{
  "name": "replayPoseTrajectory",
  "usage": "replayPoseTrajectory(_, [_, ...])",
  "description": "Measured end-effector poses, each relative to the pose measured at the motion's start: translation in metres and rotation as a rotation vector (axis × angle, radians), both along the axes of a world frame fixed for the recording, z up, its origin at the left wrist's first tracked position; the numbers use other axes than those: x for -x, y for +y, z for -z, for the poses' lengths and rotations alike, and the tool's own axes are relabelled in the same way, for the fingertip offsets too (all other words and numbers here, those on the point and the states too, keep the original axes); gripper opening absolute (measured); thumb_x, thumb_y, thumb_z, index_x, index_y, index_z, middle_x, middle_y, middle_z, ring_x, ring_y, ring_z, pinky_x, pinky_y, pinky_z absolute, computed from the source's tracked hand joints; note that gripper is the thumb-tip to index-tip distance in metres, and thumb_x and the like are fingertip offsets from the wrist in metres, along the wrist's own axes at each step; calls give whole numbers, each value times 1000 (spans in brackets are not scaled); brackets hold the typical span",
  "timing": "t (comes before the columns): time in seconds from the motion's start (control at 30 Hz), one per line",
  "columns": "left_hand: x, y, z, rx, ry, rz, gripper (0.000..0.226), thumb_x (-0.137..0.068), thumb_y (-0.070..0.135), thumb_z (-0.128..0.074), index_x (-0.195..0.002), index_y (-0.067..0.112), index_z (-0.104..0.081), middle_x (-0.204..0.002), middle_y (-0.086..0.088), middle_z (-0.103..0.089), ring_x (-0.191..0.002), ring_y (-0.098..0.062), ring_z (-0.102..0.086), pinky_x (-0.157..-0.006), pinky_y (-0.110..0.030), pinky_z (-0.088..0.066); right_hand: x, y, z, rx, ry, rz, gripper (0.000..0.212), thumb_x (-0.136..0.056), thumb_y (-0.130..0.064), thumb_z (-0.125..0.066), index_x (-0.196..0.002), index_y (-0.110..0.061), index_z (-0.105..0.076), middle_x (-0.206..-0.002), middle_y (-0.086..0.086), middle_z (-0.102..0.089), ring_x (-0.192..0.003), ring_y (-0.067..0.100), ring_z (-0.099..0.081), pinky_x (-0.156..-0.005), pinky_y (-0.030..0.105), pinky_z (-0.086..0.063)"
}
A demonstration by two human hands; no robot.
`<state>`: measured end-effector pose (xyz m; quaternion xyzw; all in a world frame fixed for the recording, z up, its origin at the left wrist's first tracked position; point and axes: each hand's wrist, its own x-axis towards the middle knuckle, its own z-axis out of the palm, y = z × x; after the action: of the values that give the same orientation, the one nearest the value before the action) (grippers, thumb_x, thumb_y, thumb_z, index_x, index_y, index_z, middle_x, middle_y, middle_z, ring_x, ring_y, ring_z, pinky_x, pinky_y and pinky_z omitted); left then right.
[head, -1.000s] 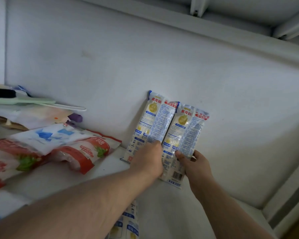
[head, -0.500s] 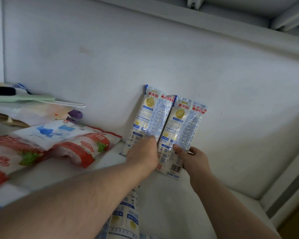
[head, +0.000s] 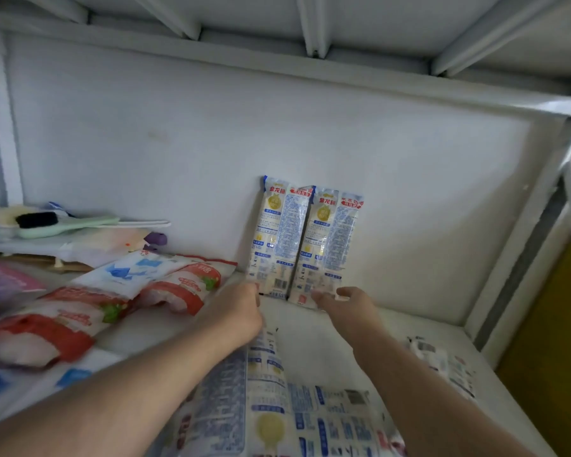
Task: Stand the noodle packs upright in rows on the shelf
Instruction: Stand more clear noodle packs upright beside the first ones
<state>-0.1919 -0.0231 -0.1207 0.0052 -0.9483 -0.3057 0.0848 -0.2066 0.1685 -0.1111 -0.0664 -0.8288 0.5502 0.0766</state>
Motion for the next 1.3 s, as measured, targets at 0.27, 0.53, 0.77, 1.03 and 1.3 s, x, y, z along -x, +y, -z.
replayPoseTrajectory(0.27, [-47, -31, 0, -39, -152, -78, 39, -92, 31, -62, -128, 19, -58, -124, -10, -65, -112, -28, -60, -80, -27, -42, -53, -40, 10, -232, -234, -164, 56, -89, -58, -69, -108, -6, -72, -98, 3, -78, -78, 16, -68, -72, 30, -54])
replayPoseTrajectory(0.53, [-59, -31, 5, -543, -359, -154, 55, -75, 42, -83, -115, 8, -66, -107, -9, -72, -91, -25, -70, -80, -33, -55, -75, -56, 3, -210, -305, -187, 37, -84, -43, -81, -97, -8, -76, -81, 2, -76, -59, 10, -66, -50, 20, -48])
replayPoseTrajectory(0.77, [-60, -20, -20, -731, -150, -76, 19, -84, 24, -78, -101, 16, -74, -87, -3, -78, -80, -24, -75, -79, -41, -60, -78, -51, -12, 153, -181, -106, 64, -74, -24, -91, -129, -13, -60, -99, 5, -81, -82, 19, -80, -86, 42, -64])
replayPoseTrajectory(1.03, [-60, 1, -83, -918, 104, 4, 4, -83, 14, -79, -85, 14, -74, -85, -8, -78, -78, -26, -76, -80, -48, -62, -74, -33, -62, 304, 138, -96, 62, -70, -30, -94, -122, -13, -64, -105, 2, -80, -89, 17, -79, -82, 35, -64])
replayPoseTrajectory(1.3, [-65, 18, -113, -972, 317, 91, 14, -87, 8, -73, -90, 21, -71, -93, -5, -77, -84, -24, -76, -81, -49, -61, -80, -19, -66, 428, 116, -318, 67, -76, -36, -89, -131, -7, -64, -116, 9, -79, -104, 27, -77, -98, 45, -59])
